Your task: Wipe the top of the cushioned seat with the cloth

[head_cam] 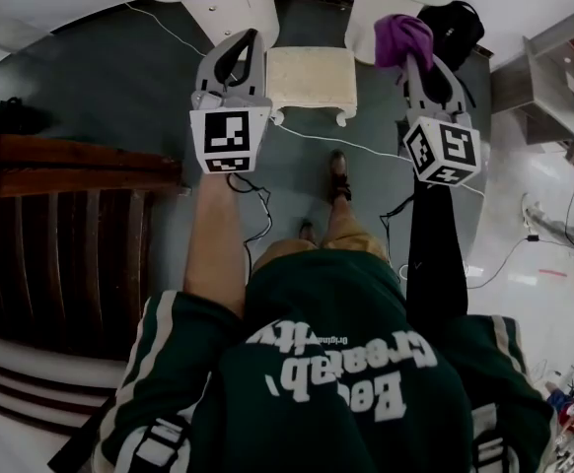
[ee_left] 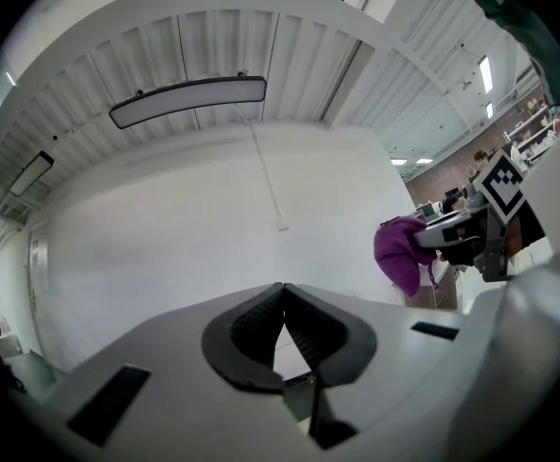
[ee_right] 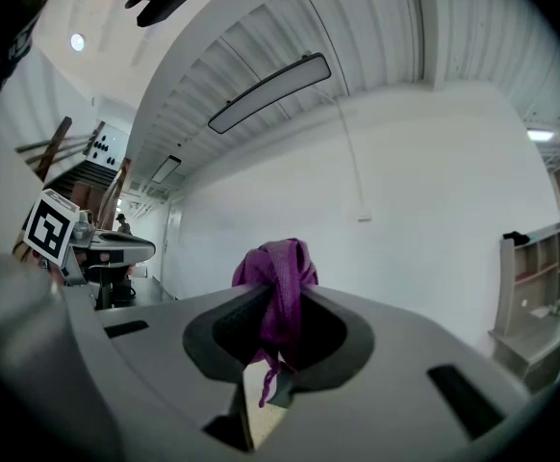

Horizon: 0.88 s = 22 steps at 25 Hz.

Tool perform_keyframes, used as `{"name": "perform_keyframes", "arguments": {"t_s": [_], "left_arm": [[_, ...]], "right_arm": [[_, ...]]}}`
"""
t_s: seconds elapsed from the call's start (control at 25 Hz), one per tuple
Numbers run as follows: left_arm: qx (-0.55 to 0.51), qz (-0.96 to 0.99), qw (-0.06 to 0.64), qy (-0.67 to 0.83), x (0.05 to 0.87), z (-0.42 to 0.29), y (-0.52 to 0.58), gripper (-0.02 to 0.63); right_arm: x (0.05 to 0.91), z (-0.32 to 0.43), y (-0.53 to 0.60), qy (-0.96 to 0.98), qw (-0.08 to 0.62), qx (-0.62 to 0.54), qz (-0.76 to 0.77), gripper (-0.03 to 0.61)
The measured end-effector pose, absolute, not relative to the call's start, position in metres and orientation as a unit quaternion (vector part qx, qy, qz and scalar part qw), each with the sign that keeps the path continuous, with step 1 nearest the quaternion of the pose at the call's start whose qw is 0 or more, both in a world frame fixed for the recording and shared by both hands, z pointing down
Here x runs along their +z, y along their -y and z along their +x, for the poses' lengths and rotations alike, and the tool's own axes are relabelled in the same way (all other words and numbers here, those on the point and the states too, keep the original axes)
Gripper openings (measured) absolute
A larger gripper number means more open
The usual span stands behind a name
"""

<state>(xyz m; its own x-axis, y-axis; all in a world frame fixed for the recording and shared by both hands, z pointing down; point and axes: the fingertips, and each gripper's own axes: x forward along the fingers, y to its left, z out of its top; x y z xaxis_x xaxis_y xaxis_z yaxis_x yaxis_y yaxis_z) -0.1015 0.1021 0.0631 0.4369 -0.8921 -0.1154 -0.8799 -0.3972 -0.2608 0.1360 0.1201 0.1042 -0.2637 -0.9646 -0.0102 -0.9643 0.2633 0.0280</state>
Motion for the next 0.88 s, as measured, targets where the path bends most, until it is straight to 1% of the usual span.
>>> {"name": "perform_keyframes", "arguments": {"t_s": [0.36, 0.6, 0.88], "left_arm": [[-0.031, -0.824, 0.143, -0.547, 0.069, -0.071, 0.01, 0.015], [-0.041, -0.821, 0.134, -0.553, 0.076, -0.058, 0.074, 0.015], [-0.052, -0.813, 0.12, -0.568, 0.097, -0.054, 0.128, 0.015]], "right_arm": [[0.117, 0.163, 0.002, 0.812, 0.001, 0.001, 0.584, 0.063], [0.134, 0.166, 0.077, 0.827, 0.0, 0.018, 0.562, 0.063], [0.167, 0.156, 0.136, 0.847, 0.012, 0.045, 0.53, 0.064]]}}
